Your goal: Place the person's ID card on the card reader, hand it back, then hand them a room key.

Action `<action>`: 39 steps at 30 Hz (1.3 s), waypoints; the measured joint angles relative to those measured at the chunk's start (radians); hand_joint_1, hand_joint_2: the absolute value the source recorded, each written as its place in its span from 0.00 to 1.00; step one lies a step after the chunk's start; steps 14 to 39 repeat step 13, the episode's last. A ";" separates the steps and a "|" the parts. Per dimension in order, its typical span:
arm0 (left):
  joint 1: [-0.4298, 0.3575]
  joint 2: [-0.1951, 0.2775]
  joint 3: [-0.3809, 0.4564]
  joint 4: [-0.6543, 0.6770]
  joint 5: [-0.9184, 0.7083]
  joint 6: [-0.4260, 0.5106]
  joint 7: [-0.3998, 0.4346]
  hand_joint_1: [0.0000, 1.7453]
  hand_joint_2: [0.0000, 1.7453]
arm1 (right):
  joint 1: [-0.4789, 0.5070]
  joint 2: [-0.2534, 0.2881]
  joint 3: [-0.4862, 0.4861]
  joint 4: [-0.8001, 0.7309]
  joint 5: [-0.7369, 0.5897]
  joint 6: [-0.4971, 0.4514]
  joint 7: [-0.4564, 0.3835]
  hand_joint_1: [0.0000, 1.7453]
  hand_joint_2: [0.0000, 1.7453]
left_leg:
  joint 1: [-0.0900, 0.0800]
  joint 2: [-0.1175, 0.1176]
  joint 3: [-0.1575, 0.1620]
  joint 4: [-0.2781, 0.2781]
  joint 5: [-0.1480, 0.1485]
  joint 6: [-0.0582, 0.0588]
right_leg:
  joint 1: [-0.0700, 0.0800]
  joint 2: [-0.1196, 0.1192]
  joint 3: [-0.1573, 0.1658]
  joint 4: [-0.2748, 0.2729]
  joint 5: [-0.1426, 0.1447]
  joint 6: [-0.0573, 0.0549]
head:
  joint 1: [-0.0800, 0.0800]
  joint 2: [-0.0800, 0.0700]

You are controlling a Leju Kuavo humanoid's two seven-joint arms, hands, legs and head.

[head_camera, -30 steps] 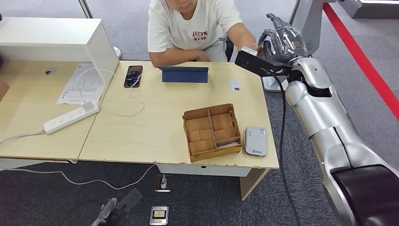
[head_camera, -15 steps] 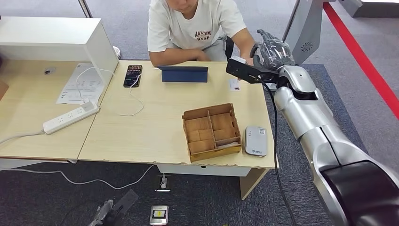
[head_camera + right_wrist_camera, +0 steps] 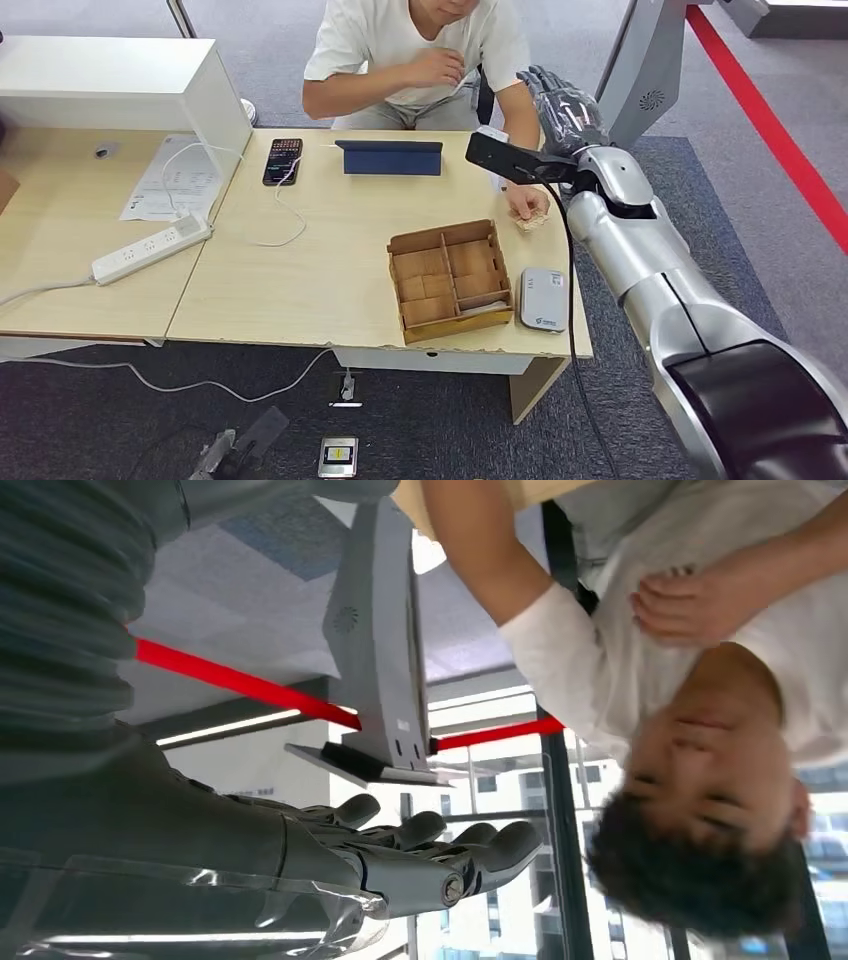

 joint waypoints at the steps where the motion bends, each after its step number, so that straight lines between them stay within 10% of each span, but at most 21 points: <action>1: 0.000 0.003 -0.001 0.000 0.006 0.000 -0.002 0.00 1.00 | -0.003 0.001 -0.004 0.000 -0.013 -0.013 -0.011 0.00 1.00 | 0.000 0.000 0.000 0.000 0.000 0.000 | 0.000 0.000 0.000 0.000 0.000 0.000 | 0.000 0.000; 7: 0.007 0.013 -0.008 0.000 0.038 0.006 -0.016 0.00 1.00 | -0.018 0.006 -0.033 0.000 -0.081 -0.099 -0.094 0.00 1.00 | 0.000 0.000 0.000 0.000 0.000 0.000 | 0.000 0.000 0.000 0.000 0.000 0.000 | 0.000 0.000; 13: 0.027 0.016 -0.019 0.000 0.080 0.044 -0.060 0.00 1.00 | -0.014 -0.035 -0.084 -0.055 -0.119 -0.457 -0.347 0.00 1.00 | 0.000 0.000 0.001 0.000 0.000 0.000 | 0.000 0.000 0.000 -0.001 0.000 0.000 | 0.000 0.000; 39: 0.027 0.016 -0.019 0.000 0.080 0.044 -0.060 0.00 1.00 | -0.014 -0.035 -0.084 -0.055 -0.119 -0.457 -0.347 0.00 1.00 | 0.000 0.000 0.001 0.000 0.000 0.000 | 0.000 0.000 0.000 -0.001 0.000 0.000 | 0.000 0.000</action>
